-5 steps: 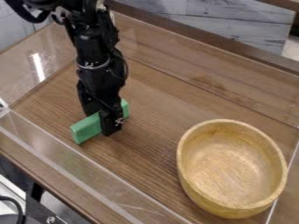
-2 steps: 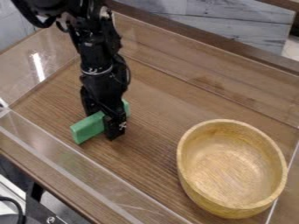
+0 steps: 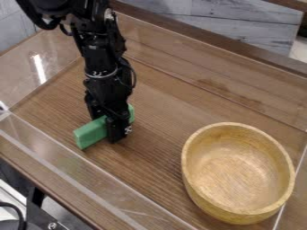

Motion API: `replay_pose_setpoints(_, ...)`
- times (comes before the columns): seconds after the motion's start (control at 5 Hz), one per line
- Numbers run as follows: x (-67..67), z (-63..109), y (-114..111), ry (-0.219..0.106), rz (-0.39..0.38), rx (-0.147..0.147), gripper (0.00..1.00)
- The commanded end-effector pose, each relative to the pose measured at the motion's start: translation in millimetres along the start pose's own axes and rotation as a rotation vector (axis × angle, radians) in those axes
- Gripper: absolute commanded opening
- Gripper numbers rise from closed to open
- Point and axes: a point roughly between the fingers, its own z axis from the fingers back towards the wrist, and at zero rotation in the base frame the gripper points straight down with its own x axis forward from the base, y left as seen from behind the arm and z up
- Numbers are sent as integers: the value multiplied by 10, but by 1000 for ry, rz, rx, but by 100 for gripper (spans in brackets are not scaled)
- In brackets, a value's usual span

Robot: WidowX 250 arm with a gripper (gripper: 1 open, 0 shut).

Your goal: Put the green block in the brown bowl

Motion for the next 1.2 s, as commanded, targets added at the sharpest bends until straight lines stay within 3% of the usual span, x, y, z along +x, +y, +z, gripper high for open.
replay_pose_setpoints(0.0,73,194,31,-26,38,4,0)
replay_pose_setpoints(0.4,49,386,1,-10,93,-34,0)
replay_pose_setpoints(1.0,96,350,58,-23,103,-52,0)
